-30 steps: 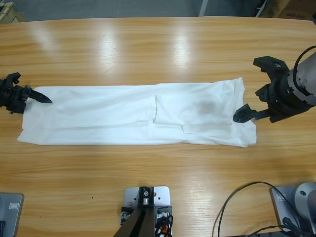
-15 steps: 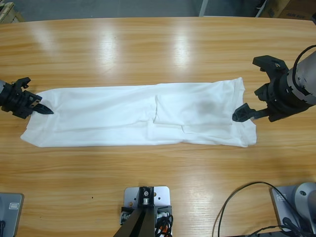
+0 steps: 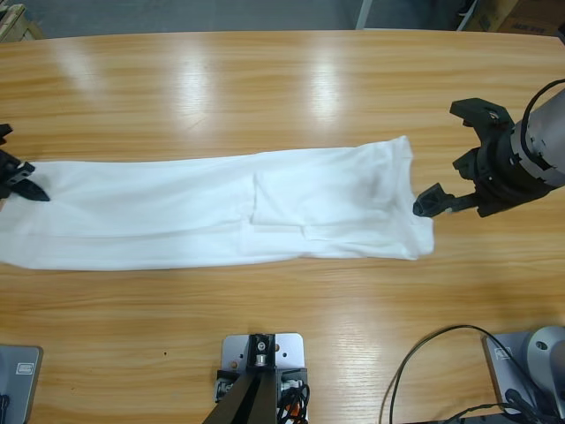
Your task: Fold clothes
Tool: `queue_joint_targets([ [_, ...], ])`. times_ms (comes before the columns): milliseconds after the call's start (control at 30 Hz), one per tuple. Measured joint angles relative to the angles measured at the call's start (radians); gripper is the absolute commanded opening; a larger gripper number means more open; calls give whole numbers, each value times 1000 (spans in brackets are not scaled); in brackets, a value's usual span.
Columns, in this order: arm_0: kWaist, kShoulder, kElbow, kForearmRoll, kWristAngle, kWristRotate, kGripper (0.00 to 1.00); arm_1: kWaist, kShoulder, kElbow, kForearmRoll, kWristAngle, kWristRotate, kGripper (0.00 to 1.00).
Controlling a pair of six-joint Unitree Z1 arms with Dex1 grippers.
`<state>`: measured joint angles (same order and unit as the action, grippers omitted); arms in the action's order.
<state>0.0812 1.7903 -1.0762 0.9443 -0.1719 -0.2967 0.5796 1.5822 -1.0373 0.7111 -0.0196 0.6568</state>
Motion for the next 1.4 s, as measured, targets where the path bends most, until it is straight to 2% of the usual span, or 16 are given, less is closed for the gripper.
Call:
queue_joint_targets([
  [267,52,-46,-140,160,45,2,0,0,0,11,-6,0,0,1000],
  [500,203,-63,-164,207,95,65,0,0,0,12,-6,0,0,1000],
  [633,201,-76,-177,218,98,62,0,0,0,21,-8,0,0,1000],
  [1000,-224,-89,-332,256,23,-181,0,-1,-10,59,-19,2,2,1000],
  [1200,-397,-76,-521,257,-64,-277,0,-2,-11,69,-30,3,2,1000],
  [1400,-557,20,-719,257,-136,-324,0,-7,-11,70,-43,4,2,1000],
])
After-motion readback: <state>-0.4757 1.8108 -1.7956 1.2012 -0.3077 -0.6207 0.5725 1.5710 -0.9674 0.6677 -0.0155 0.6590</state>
